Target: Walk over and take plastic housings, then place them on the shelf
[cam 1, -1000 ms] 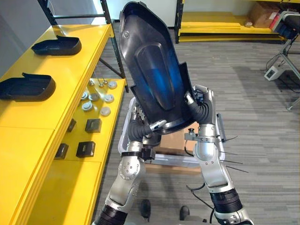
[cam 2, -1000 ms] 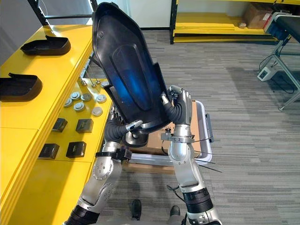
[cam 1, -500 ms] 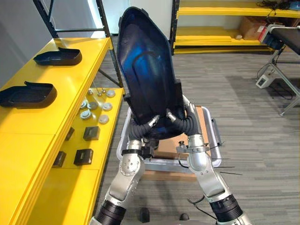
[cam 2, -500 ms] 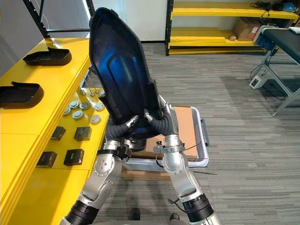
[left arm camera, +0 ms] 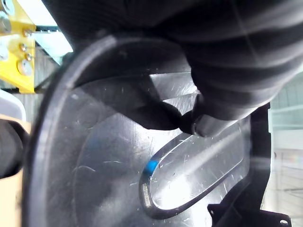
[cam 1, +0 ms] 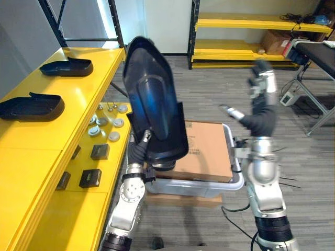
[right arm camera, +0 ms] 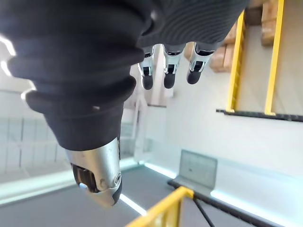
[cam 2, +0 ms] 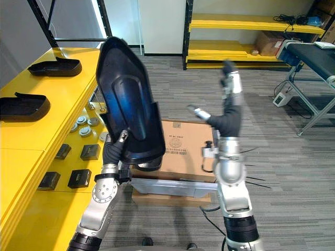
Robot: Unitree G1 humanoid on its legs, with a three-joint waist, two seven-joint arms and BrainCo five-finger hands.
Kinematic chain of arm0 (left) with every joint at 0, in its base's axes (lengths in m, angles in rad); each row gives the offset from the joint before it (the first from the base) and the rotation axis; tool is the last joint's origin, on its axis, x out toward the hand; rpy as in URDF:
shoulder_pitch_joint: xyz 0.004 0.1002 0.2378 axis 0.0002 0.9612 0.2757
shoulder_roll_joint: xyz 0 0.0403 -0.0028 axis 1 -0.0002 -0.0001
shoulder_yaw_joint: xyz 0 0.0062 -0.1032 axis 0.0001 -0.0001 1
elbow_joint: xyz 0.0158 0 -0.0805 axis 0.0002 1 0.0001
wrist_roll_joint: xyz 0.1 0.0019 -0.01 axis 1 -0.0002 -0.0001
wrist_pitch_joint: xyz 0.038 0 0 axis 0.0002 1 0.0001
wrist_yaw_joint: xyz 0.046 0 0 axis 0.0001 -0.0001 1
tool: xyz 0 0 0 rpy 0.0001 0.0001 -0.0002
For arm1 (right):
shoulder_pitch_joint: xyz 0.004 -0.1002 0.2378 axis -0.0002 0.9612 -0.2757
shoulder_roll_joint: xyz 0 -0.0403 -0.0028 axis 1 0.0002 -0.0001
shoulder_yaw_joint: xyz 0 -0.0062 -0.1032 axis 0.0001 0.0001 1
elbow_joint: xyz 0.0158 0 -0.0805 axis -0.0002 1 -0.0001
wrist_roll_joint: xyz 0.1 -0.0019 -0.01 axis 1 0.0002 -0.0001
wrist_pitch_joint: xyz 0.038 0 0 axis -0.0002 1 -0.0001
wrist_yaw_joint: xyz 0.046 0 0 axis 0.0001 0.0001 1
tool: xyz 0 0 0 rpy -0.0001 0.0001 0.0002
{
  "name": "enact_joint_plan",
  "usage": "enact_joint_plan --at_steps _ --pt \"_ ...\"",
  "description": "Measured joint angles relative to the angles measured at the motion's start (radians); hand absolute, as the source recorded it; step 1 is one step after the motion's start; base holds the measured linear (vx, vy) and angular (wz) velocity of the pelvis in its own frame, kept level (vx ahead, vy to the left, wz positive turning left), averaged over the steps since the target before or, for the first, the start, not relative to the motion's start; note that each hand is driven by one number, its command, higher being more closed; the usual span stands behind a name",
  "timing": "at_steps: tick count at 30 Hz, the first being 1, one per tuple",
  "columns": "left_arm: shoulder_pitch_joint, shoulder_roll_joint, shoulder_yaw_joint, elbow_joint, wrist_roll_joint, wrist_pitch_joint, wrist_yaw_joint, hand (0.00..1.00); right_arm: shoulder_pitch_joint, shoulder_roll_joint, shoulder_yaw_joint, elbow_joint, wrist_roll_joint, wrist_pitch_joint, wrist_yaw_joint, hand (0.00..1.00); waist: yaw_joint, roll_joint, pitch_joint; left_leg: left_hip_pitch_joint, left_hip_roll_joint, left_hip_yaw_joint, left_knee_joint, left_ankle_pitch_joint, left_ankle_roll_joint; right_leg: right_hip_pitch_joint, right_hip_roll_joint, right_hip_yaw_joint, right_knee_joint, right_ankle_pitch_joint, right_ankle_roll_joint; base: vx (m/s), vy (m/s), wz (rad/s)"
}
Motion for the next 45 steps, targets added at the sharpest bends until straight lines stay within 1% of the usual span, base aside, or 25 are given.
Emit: enact_joint_plan --at_steps 1,3,4,7,10,12,14,15,20,23,25,27,29,30,31,32,33,34,35,36,38,40,41,42,45 --pt "0.009 -0.003 0.013 -0.004 0.0 0.0 0.0 1.0 0.0 0.0 -0.028 0.0 0.016 -0.006 -0.001 0.0 0.0 0.0 0.0 0.0 0.0 0.0 0.0 0.0 0.0 0.0 0.0 0.0 0.0 0.0 0.0 0.0 0.0 0.0" --pt "0.054 -0.016 0.061 -0.047 0.001 0.001 0.001 1.0 0.021 0.004 -0.167 0.007 0.084 -0.021 -0.009 0.0 0.001 0.0 0.0 0.0 0.0 0.0 0.0 0.0 0.0 0.0 0.0 -0.001 -0.001 0.0 0.0 0.0 0.0 0.0" --pt "0.059 -0.017 0.064 -0.054 0.001 0.001 0.001 1.0 0.026 0.005 -0.181 0.01 0.094 -0.024 -0.01 0.0 0.001 0.0 0.0 0.0 0.0 0.0 0.0 0.0 0.0 0.0 0.0 -0.001 -0.002 0.0 0.0 0.0 0.0 0.0" --pt "0.101 -0.027 0.121 -0.121 0.0 -0.002 0.004 1.0 0.107 0.011 -0.307 0.12 0.148 -0.047 -0.029 0.0 0.0 -0.001 0.0 -0.001 0.0 -0.001 0.0 0.0 0.0 0.0 0.0 -0.002 -0.002 -0.001 -0.001 0.0 0.0 0.0" --pt "0.144 -0.039 0.168 -0.185 0.0 -0.012 0.006 1.0 0.205 0.022 -0.396 0.35 0.171 -0.023 -0.032 0.0 -0.004 0.0 0.0 -0.004 0.001 -0.002 0.0 -0.001 -0.001 -0.001 0.0 -0.003 -0.003 -0.001 -0.001 0.0 -0.002 0.01" --pt "0.185 -0.047 0.184 -0.229 0.0 -0.029 0.003 1.0 0.274 0.055 -0.456 0.532 0.189 0.023 -0.027 0.0 -0.009 0.002 -0.001 -0.01 0.001 -0.007 -0.001 -0.001 -0.001 -0.004 0.0 -0.007 -0.005 -0.002 -0.001 0.0 -0.001 0.05" --pt "0.211 -0.054 0.203 -0.249 0.0 -0.041 0.001 1.0 0.309 0.073 -0.476 0.643 0.203 0.041 -0.027 0.0 -0.012 0.004 -0.002 -0.013 0.001 -0.009 -0.001 -0.002 -0.002 -0.005 0.0 -0.009 -0.007 -0.002 -0.001 0.0 0.0 0.04" --pt "0.234 -0.061 0.208 -0.27 -0.001 -0.05 -0.001 1.0 0.336 0.092 -0.477 0.743 0.206 0.053 -0.016 0.0 -0.019 0.005 -0.003 -0.014 0.001 -0.01 0.0 -0.002 -0.002 -0.004 0.0 -0.011 -0.008 -0.002 -0.001 0.0 0.0 0.0" --pt "0.272 -0.079 0.199 -0.299 -0.005 -0.062 -0.027 1.0 0.393 0.138 -0.437 0.995 0.179 0.096 0.049 0.0 -0.024 0.006 -0.003 -0.014 -0.001 -0.031 0.002 -0.001 -0.001 0.004 -0.001 -0.031 -0.003 -0.006 0.0 0.0 -0.004 0.12" --pt "0.28 -0.078 0.167 -0.303 -0.006 -0.064 -0.048 1.0 0.405 0.165 -0.359 1.11 0.174 0.121 0.075 0.0 -0.017 0.006 0.006 -0.017 -0.009 -0.09 0.006 -0.004 -0.009 0.02 -0.013 -0.094 0.046 -0.044 0.004 -0.04 -0.026 0.69" --pt "0.272 -0.078 0.139 -0.306 -0.007 -0.064 -0.051 1.0 0.401 0.178 -0.298 1.14 0.174 0.133 0.084 0.0 -0.007 0.003 0.019 -0.062 -0.033 -0.172 0.057 -0.009 -0.015 0.017 -0.037 -0.178 0.108 -0.085 0.008 -0.05 -0.021 1.3" --pt "0.253 -0.089 0.113 -0.333 -0.013 -0.064 -0.049 1.0 0.37 0.185 -0.242 1.14 0.168 0.137 0.089 0.0 0.018 0.011 0.055 -0.161 -0.066 -0.243 0.169 -0.043 -0.006 0.016 -0.07 -0.329 0.178 -0.129 0.011 -0.08 -0.009 1.87" --pt "0.24 -0.094 0.096 -0.351 -0.028 -0.066 -0.046 1.0 0.339 0.185 -0.222 1.14 0.166 0.14 0.091 0.0 0.036 0.01 0.073 -0.225 -0.052 -0.164 0.215 -0.064 0.014 0.018 -0.099 -0.444 0.192 -0.139 0.01 -0.08 0.031 1.86" --pt "0.229 -0.096 0.096 -0.352 -0.047 -0.068 -0.042 1.0 0.308 0.17 -0.216 1.138 0.166 0.138 0.091 0.0 0.045 0.02 0.08 -0.285 -0.012 -0.031 0.292 -0.092 0.055 0.02 -0.12 -0.512 0.217 -0.149 0.009 -0.04 0.05 1.76" --pt "0.223 -0.097 0.095 -0.352 -0.047 -0.068 -0.041 1.0 0.297 0.161 -0.216 1.137 0.164 0.138 0.09 0.0 0.052 0.03 0.083 -0.3 0.014 0.047 0.322 -0.112 0.084 0.028 -0.127 -0.543 0.234 -0.16 0.018 -0.01 0.036 1.45" --pt "0.215 -0.102 0.09 -0.351 -0.047 -0.068 -0.042 1.0 0.288 0.15 -0.215 1.136 0.162 0.14 0.089 0.0 0.056 0.046 0.09 -0.304 0.05 0.156 0.336 -0.117 0.091 0.054 -0.136 -0.587 0.263 -0.175 0.034 0.01 0.043 1.73" --pt "0.209 -0.105 0.075 -0.345 -0.047 -0.069 -0.046 1.0 0.296 0.137 -0.213 1.136 0.146 0.141 0.092 0.0 0.051 0.03 0.093 -0.273 0.071 0.292 0.326 -0.126 0.104 0.106 -0.172 -0.661 0.271 -0.181 0.042 0.04 0.047 1.69" --pt "0.203 -0.103 0.068 -0.344 -0.047 -0.07 -0.046 1.0 0.297 0.137 -0.214 1.137 0.143 0.141 0.093 0.0 0.05 0.031 0.091 -0.262 0.075 0.322 0.323 -0.129 0.107 0.114 -0.176 -0.674 0.263 -0.181 0.043 0.09 0.084 1.89" --pt "0.194 -0.096 0.053 -0.34 -0.047 -0.09 -0.046 1.0 0.287 0.128 -0.216 1.151 0.135 0.142 0.1 0.0 0.054 0.03 0.087 -0.262 0.08 0.41 0.32 -0.128 0.104 0.143 -0.19 -0.713 0.224 -0.179 0.053 0.14 0.136 1.24" --pt "0.188 -0.097 0.05 -0.329 -0.05 -0.107 -0.048 1.0 0.257 0.114 -0.215 1.179 0.133 0.147 0.101 0.0 0.055 0.035 0.086 -0.271 0.059 0.415 0.303 -0.119 0.087 0.147 -0.192 -0.73 0.202 -0.176 0.056 0.13 0.151 1.11" --pt "0.17 -0.089 0.051 -0.292 -0.055 -0.108 -0.05 1.0 0.234 0.126 -0.215 1.194 0.124 0.152 0.102 0.0 0.057 0.027 0.087 -0.278 0.02 0.389 0.297 -0.122 0.09 0.154 -0.202 -0.726 0.189 -0.173 0.052 0.11 0.145 0.62" --pt "0.159 -0.085 0.049 -0.244 -0.055 -0.105 -0.055 1.0 0.218 0.141 -0.212 1.207 0.112 0.159 0.104 0.0 0.056 0.015 0.088 -0.275 -0.012 0.375 0.335 -0.158 0.109 0.163 -0.246 -0.711 0.251 -0.178 0.023 0.16 0.156 0.38" --pt "0.159 -0.085 0.042 -0.225 -0.058 -0.102 -0.063 1.0 0.217 0.14 -0.204 1.207 0.1 0.161 0.105 0.0 0.053 0.016 0.089 -0.265 -0.023 0.365 0.352 -0.177 0.111 0.143 -0.28 -0.655 0.335 -0.185 -0.036 0.19 0.16 0.32" --pt "0.154 -0.073 0.016 -0.19 -0.066 -0.094 -0.066 1.0 0.224 0.141 -0.175 1.215 0.088 0.164 0.108 0.0 0.044 0.018 0.091 -0.223 -0.028 0.338 0.352 -0.197 0.103 0.075 -0.262 -0.429 0.465 -0.236 -0.057 0.23 0.154 0.39" --pt "0.136 -0.046 -0.003 -0.163 -0.065 -0.086 -0.068 1.0 0.224 0.149 -0.134 1.218 0.087 0.172 0.108 0.0 0.024 0.013 0.094 -0.133 -0.032 0.293 0.312 -0.203 0.101 -0.051 -0.133 -0.115 0.54 -0.315 -0.033 0.19 0.063 0.42"
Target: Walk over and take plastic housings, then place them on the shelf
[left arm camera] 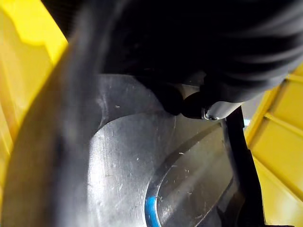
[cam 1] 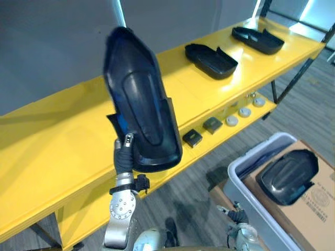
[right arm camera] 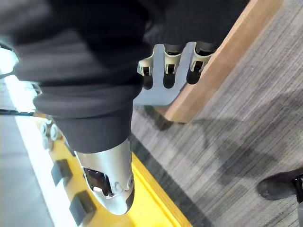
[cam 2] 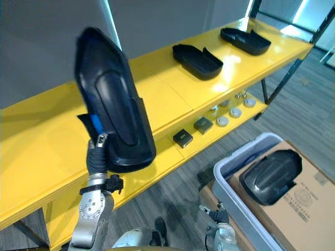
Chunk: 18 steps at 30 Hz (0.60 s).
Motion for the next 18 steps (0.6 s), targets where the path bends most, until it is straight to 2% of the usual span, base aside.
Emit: enact_joint_plan --at_steps 1,3,4,5,6,7,8,9,11,14,16,18 --pt "-0.022 0.006 -0.013 0.006 0.001 0.0 0.002 1.0 0.01 0.004 0.003 -0.001 0.0 0.0 -0.001 0.0 -0.014 -0.006 0.002 0.022 -0.01 -0.035 0.001 0.0 0.0 -0.053 0.049 0.088 0.002 -0.014 0.012 0.18 0.004 0.72" --pt "-0.056 0.008 -0.029 0.007 0.002 0.0 0.003 1.0 0.035 0.009 0.016 -0.009 -0.001 0.006 -0.003 0.0 -0.04 -0.02 -0.001 0.034 -0.034 -0.096 0.021 -0.008 -0.007 -0.122 0.087 0.199 0.005 -0.013 0.012 0.18 -0.031 1.18" --pt "-0.065 0.007 -0.037 0.006 0.003 -0.002 0.004 1.0 0.046 0.01 0.022 -0.017 -0.001 0.007 -0.003 0.0 -0.047 -0.022 -0.001 0.033 -0.045 -0.125 0.034 -0.014 -0.009 -0.143 0.096 0.236 0.008 -0.013 0.013 0.23 -0.089 1.65" --pt "-0.075 -0.001 -0.055 0.006 0.006 -0.003 0.01 1.0 0.083 0.013 0.032 -0.055 -0.001 0.01 -0.002 0.0 -0.049 -0.029 -0.001 0.027 -0.063 -0.18 0.088 -0.047 -0.018 -0.182 0.11 0.323 0.007 -0.003 0.026 0.16 -0.101 1.28" --pt "-0.072 -0.004 -0.057 0.006 0.007 -0.003 0.012 1.0 0.097 0.015 0.032 -0.069 -0.001 0.009 -0.002 0.0 -0.047 -0.035 -0.003 0.029 -0.069 -0.198 0.104 -0.063 -0.022 -0.182 0.109 0.34 -0.001 0.007 0.037 0.15 -0.119 1.2" --pt "-0.069 -0.009 -0.057 0.004 0.013 -0.003 0.013 1.0 0.106 0.018 0.033 -0.08 -0.001 0.01 -0.002 0.0 -0.044 -0.042 -0.006 0.03 -0.077 -0.218 0.119 -0.079 -0.027 -0.179 0.102 0.342 -0.009 0.015 0.043 0.12 -0.154 0.75" --pt "-0.055 -0.01 -0.056 -0.007 0.018 -0.003 0.02 1.0 0.119 0.029 0.037 -0.088 0.0 0.01 -0.002 0.0 -0.031 -0.064 -0.017 0.029 -0.085 -0.236 0.148 -0.106 -0.038 -0.168 0.084 0.323 -0.036 0.038 0.031 0.18 -0.236 0.67" --pt "-0.045 -0.014 -0.057 -0.014 0.02 -0.003 0.023 1.0 0.121 0.034 0.038 -0.091 0.0 0.01 -0.002 0.0 -0.02 -0.068 -0.018 0.028 -0.081 -0.256 0.173 -0.126 -0.053 -0.156 0.083 0.301 -0.042 0.054 0.051 0.24 -0.303 0.66" --pt "-0.028 -0.035 -0.06 -0.017 0.019 -0.005 0.023 1.0 0.12 0.034 0.038 -0.101 0.0 0.011 -0.001 0.0 -0.01 -0.057 -0.033 0.014 -0.041 -0.295 0.189 -0.145 -0.078 -0.134 0.106 0.237 -0.067 0.054 0.034 0.2 -0.287 0.56" --pt "-0.029 -0.042 -0.077 -0.014 0.018 -0.003 0.021 1.0 0.112 0.034 0.038 -0.141 0.0 0.008 -0.002 0.0 0.001 -0.049 -0.037 0.009 0.006 -0.298 0.166 -0.126 -0.114 -0.132 0.131 0.184 -0.09 0.058 0.012 0.16 -0.254 0.29" --pt "-0.028 -0.042 -0.096 -0.012 0.016 -0.002 0.021 1.0 0.12 0.03 0.035 -0.17 0.0 0.007 -0.002 0.0 0.001 -0.051 -0.037 0.03 0.015 -0.301 0.133 -0.105 -0.144 -0.112 0.134 0.157 -0.102 0.058 0.005 0.16 -0.18 0.27" --pt "-0.029 -0.045 -0.101 -0.011 0.015 -0.002 0.022 1.0 0.12 0.026 0.028 -0.17 0.0 0.005 -0.003 0.0 -0.001 -0.051 -0.04 0.053 0.021 -0.303 0.1 -0.087 -0.154 -0.084 0.136 0.135 -0.127 0.063 -0.003 0.1 -0.09 0.23"
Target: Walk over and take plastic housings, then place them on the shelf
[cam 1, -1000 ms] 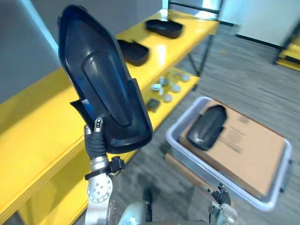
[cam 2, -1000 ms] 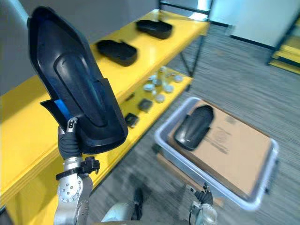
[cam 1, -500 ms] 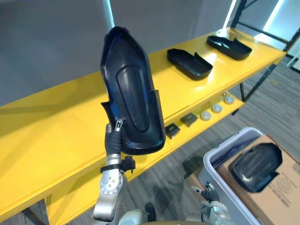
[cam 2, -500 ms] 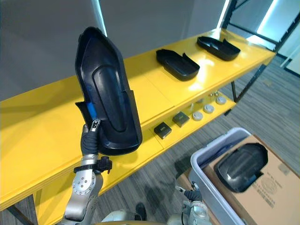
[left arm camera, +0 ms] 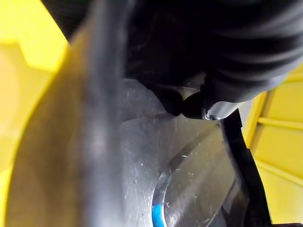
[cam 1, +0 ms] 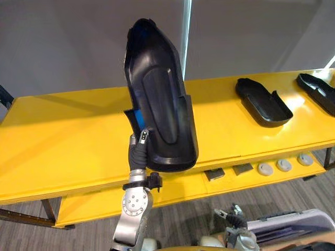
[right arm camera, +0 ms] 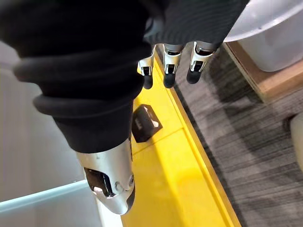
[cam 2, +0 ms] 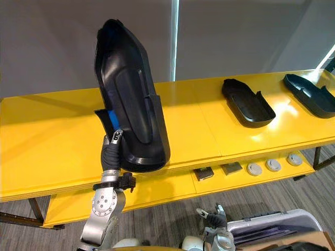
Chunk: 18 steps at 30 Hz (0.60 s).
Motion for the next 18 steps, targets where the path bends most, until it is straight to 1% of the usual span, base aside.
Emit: enact_joint_plan --at_steps 2,5,6,10,12,14,15,16,17,18 --pt "-0.001 -0.001 0.001 0.004 0.0 0.0 0.001 1.0 0.001 0.0 0.0 0.0 0.0 0.0 0.0 0.0 0.001 -0.001 -0.002 0.012 0.003 -0.002 -0.017 0.006 0.002 0.016 0.003 -0.01 -0.017 0.001 -0.002 0.08 -0.057 0.16" --pt "-0.018 -0.001 0.023 0.063 0.007 0.005 0.007 1.0 0.01 0.009 0.0 0.0 0.0 -0.002 0.004 0.0 0.001 -0.008 -0.015 0.02 0.002 -0.014 -0.048 0.03 0.001 0.033 0.003 -0.028 -0.052 0.011 -0.017 0.05 -0.033 0.16" --pt "-0.023 -0.001 0.042 0.086 0.01 0.012 0.012 1.0 0.011 0.014 -0.001 0.001 -0.001 -0.003 0.009 0.0 0.0 -0.009 -0.017 0.029 0.003 -0.014 -0.064 0.037 0.004 0.039 0.004 -0.028 -0.06 0.012 -0.019 0.0 0.0 0.0" --pt "-0.081 0.004 0.115 0.194 0.044 0.045 0.046 1.0 0.018 0.014 -0.001 0.009 -0.01 -0.005 0.024 0.0 -0.003 -0.013 -0.023 0.046 0.002 -0.02 -0.116 0.074 -0.003 0.051 0.008 -0.027 -0.101 0.032 -0.028 -0.03 -0.015 0.0" --pt "-0.16 0.025 0.163 0.284 0.053 0.072 0.071 1.0 0.015 0.013 -0.001 0.036 -0.024 -0.008 0.034 0.0 -0.018 -0.014 -0.024 0.049 0.01 -0.025 -0.153 0.094 0.001 0.045 0.021 -0.025 -0.126 0.048 -0.031 -0.09 -0.035 -0.03" --pt "-0.206 0.04 0.188 0.34 0.057 0.086 0.087 1.0 0.016 0.009 -0.001 0.063 -0.03 -0.008 0.041 0.0 -0.033 -0.016 -0.025 0.05 0.011 -0.028 -0.175 0.111 0.001 0.038 0.024 -0.023 -0.138 0.058 -0.035 -0.09 -0.029 -0.05" --pt "-0.241 0.048 0.208 0.378 0.068 0.099 0.096 1.0 0.015 0.003 -0.001 0.087 -0.031 -0.008 0.044 0.0 -0.047 -0.014 -0.027 0.05 0.015 -0.029 -0.196 0.118 0.003 0.028 0.03 -0.019 -0.146 0.066 -0.037 -0.13 -0.034 -0.09" --pt "-0.265 0.056 0.221 0.404 0.07 0.108 0.106 1.0 0.016 0.001 -0.001 0.1 -0.034 -0.006 0.044 0.0 -0.052 -0.014 -0.027 0.05 0.018 -0.029 -0.211 0.129 0.005 0.024 0.034 -0.016 -0.152 0.074 -0.037 -0.16 -0.037 -0.14" --pt "-0.287 0.07 0.243 0.431 0.078 0.114 0.11 1.0 0.016 0.0 -0.002 0.104 -0.038 -0.006 0.044 0.0 -0.056 -0.014 -0.028 0.053 0.021 -0.029 -0.227 0.141 0.002 0.02 0.038 -0.013 -0.162 0.088 -0.039 -0.14 -0.034 -0.12" --pt "-0.326 0.078 0.262 0.48 0.085 0.12 0.112 1.0 0.018 -0.005 -0.003 0.121 -0.039 -0.005 0.044 0.0 -0.07 -0.012 -0.028 0.055 0.026 -0.029 -0.254 0.166 0.0 0.022 0.046 -0.012 -0.193 0.114 -0.039 -0.12 -0.026 -0.11"
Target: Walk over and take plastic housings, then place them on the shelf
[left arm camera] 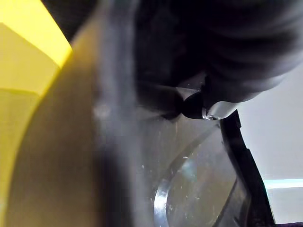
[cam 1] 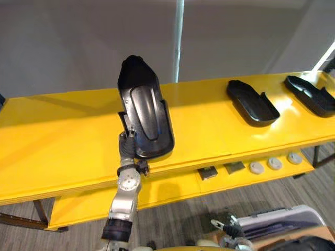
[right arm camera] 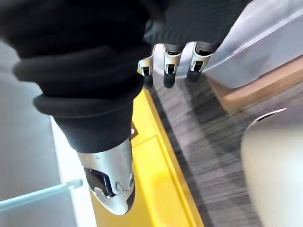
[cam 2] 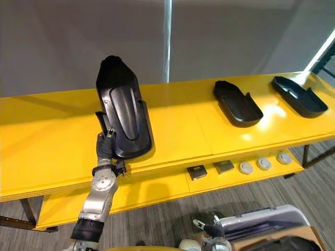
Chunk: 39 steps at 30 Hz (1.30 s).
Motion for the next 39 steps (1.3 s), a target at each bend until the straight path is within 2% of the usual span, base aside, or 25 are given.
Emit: enact_joint_plan --at_steps 5,7,10,14,20,23,24,39 --pt "-0.075 0.022 0.061 0.106 0.0 0.019 0.012 1.0 -0.009 -0.016 0.0 0.004 -0.001 0.001 0.006 0.0 -0.036 0.018 0.0 0.001 0.012 0.004 -0.056 0.037 -0.007 0.005 0.018 0.01 -0.088 0.069 0.002 -0.12 0.008 -0.09" --pt "-0.112 0.04 0.092 0.157 -0.001 0.036 0.022 1.0 -0.012 -0.016 0.001 0.003 -0.002 0.001 0.02 0.0 -0.037 0.027 0.0 0.001 0.015 0.007 -0.077 0.045 -0.021 0.006 0.025 0.018 -0.122 0.093 0.003 -0.1 0.008 -0.11" --pt "-0.166 0.061 0.116 0.224 -0.009 0.041 0.039 1.0 -0.017 -0.021 0.001 0.002 -0.002 0.001 0.022 0.0 -0.039 0.037 0.007 0.0 0.017 0.005 -0.094 0.054 -0.035 0.004 0.027 0.019 -0.14 0.103 0.008 -0.07 -0.009 -0.04" --pt "-0.206 0.072 0.141 0.274 -0.023 0.052 0.045 1.0 -0.02 -0.032 0.002 0.002 -0.002 0.001 0.023 0.0 -0.045 0.045 0.013 0.001 0.019 0.005 -0.098 0.055 -0.036 0.002 0.03 0.02 -0.144 0.104 0.009 0.0 0.0 0.0" --pt "-0.271 0.105 0.166 0.35 -0.049 0.068 0.041 1.0 -0.026 -0.032 0.003 0.002 -0.02 0.001 0.03 0.0 -0.063 0.046 0.021 0.0 0.021 0.007 -0.113 0.072 -0.018 0.005 0.037 0.026 -0.155 0.116 -0.001 0.06 -0.009 -0.05" --pt "-0.311 0.114 0.172 0.365 -0.051 0.068 0.041 1.0 -0.033 -0.033 0.002 -0.001 -0.022 0.001 0.034 0.0 -0.062 0.047 0.04 0.004 0.02 0.007 -0.113 0.072 -0.018 0.006 0.038 0.037 -0.156 0.116 -0.001 0.06 0.0 -0.1" --pt "-0.336 0.122 0.173 0.389 -0.057 0.072 0.041 0.0 -0.038 -0.033 0.002 -0.001 -0.022 0.001 0.037 0.0 -0.063 0.048 0.045 0.004 0.02 0.006 -0.113 0.072 -0.018 0.006 0.038 0.039 -0.157 0.116 -0.001 0.02 0.001 -0.06" --pt "-0.384 0.133 0.178 0.421 -0.059 0.078 0.063 0.0 -0.049 -0.033 0.003 -0.002 -0.03 -0.006 0.038 0.0 -0.07 0.048 0.074 0.012 0.024 0.012 -0.125 0.072 -0.018 0.014 0.043 0.052 -0.188 0.141 0.0 -0.02 0.002 -0.02"
